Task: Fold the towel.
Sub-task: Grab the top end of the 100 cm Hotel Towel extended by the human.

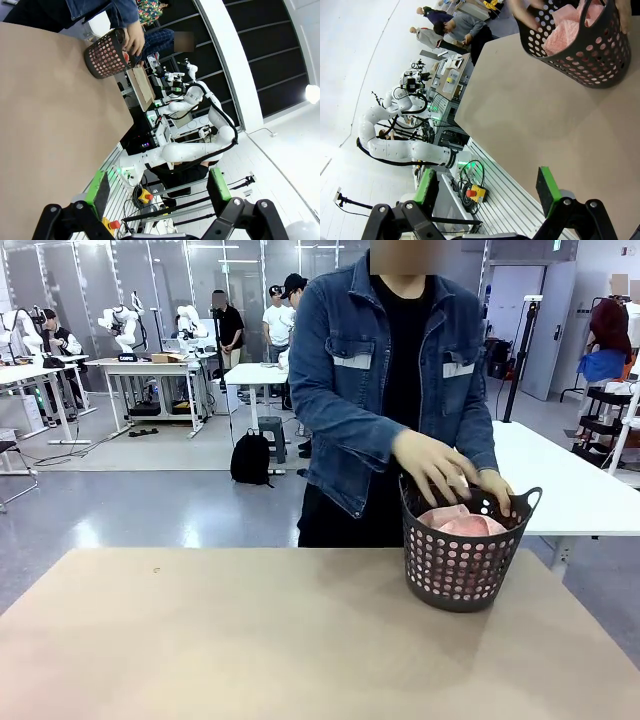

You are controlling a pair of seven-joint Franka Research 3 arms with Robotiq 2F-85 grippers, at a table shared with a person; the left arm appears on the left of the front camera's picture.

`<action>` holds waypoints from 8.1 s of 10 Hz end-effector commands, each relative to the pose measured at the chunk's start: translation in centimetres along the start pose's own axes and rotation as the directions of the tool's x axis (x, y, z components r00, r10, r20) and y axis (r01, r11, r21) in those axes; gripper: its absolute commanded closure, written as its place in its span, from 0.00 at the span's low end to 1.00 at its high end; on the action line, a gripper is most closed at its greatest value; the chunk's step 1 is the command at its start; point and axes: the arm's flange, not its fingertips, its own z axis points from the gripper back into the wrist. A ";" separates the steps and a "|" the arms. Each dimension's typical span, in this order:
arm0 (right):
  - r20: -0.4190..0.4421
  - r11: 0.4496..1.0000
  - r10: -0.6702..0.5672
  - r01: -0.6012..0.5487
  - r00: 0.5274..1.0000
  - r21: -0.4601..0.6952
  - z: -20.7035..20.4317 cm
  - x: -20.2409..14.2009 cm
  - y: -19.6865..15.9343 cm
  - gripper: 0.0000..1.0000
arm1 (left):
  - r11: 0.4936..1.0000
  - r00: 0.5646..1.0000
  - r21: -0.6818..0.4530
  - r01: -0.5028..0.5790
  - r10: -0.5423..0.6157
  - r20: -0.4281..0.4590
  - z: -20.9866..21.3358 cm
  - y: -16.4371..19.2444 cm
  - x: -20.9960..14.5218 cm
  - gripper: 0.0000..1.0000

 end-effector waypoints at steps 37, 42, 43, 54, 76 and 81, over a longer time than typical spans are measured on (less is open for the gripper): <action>0.009 1.000 0.021 -0.021 1.000 0.015 0.1 0.3 0.0 0.00 | 1.000 1.000 -0.021 0.024 -0.024 -0.001 0.2 0.0 0.1 0.00; 0.009 1.000 0.021 -0.021 1.000 0.015 0.1 0.3 0.0 0.00 | 1.000 1.000 -0.021 0.024 -0.024 -0.001 0.2 0.0 0.1 0.00; 0.009 1.000 0.021 -0.021 1.000 0.015 0.1 0.3 0.0 0.00 | 1.000 1.000 -0.021 0.024 -0.024 -0.001 0.2 0.0 0.1 0.00; 0.009 1.000 0.021 -0.021 1.000 0.015 0.1 0.3 0.0 0.00 | 1.000 1.000 -0.021 0.024 -0.024 -0.001 0.2 0.0 0.1 0.00; 0.001 1.000 0.000 0.000 1.000 0.000 0.0 0.0 0.0 0.00 | 1.000 1.000 0.000 0.000 0.000 0.000 0.0 0.0 0.0 0.00; -0.254 0.738 0.595 -0.643 0.763 -0.204 0.2 4.6 16.3 0.00 | 0.672 0.762 0.399 0.624 -0.408 -0.503 -6.6 -16.5 4.3 0.00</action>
